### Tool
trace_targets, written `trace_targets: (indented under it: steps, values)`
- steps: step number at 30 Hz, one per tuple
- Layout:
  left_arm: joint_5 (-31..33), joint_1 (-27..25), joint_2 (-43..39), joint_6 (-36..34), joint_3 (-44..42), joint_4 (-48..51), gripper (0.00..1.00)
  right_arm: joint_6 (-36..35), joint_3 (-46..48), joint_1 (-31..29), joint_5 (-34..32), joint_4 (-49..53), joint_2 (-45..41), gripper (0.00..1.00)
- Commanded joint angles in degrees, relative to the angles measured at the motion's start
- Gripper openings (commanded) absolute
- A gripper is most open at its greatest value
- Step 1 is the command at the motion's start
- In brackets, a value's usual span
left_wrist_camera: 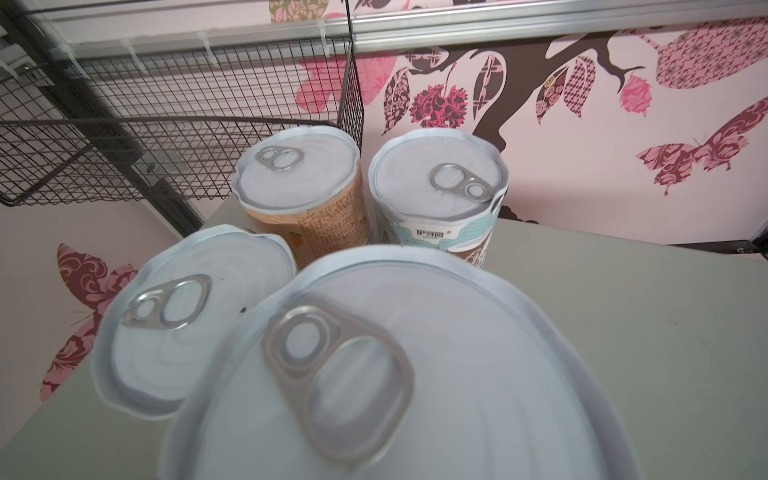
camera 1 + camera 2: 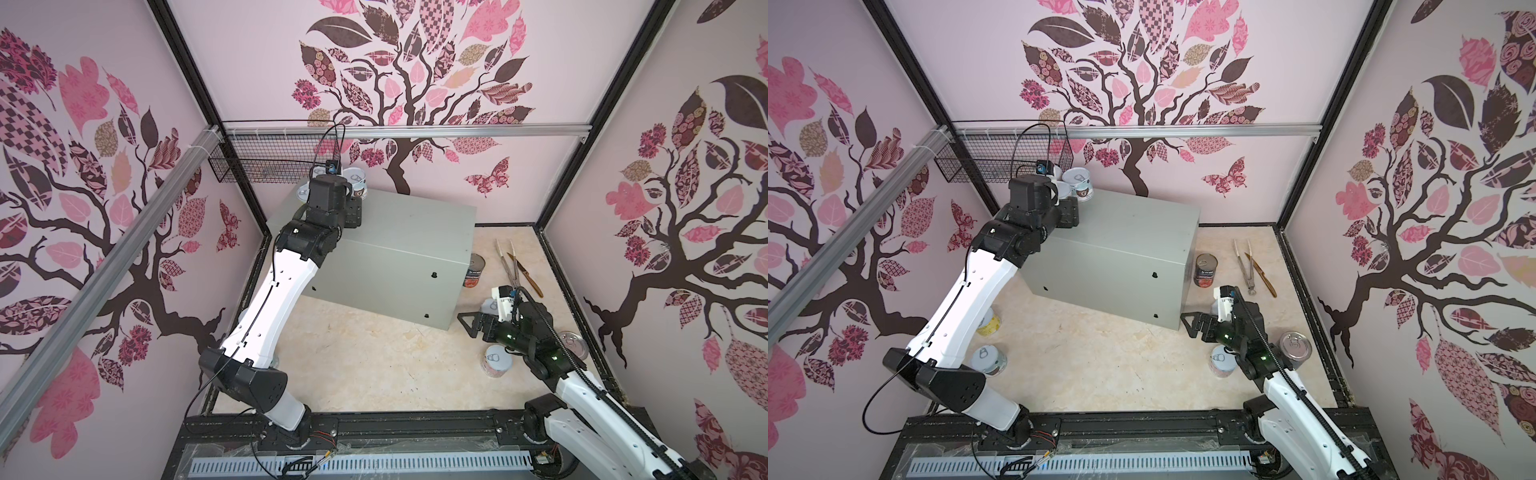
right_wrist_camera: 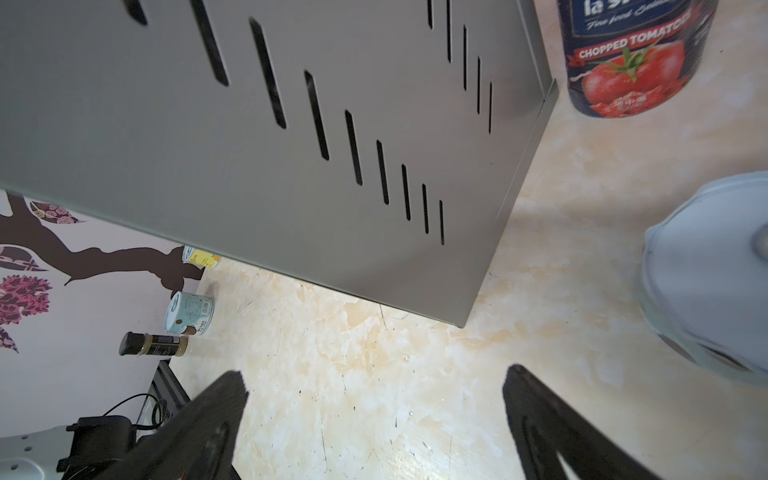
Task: Place and organize the canned foods onto the counter
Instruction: 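Lower the pink-labelled can onto the cabinet top beside the green can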
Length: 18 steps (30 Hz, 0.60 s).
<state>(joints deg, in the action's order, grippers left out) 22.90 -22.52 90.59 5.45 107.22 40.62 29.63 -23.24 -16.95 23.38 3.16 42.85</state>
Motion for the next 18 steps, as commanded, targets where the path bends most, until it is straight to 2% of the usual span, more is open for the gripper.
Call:
trace_targets:
  steps: [1,18]
  values:
    - [-0.8,0.1,-0.7,1.2,-1.7,-6.8,0.76,-0.1,-0.7,-0.4,-1.0,-0.5,0.0,1.00]
    - [1.7,0.4,3.6,-0.6,-3.3,-11.7,0.82,-0.4,-0.8,-0.4,-1.7,0.4,-0.5,0.99]
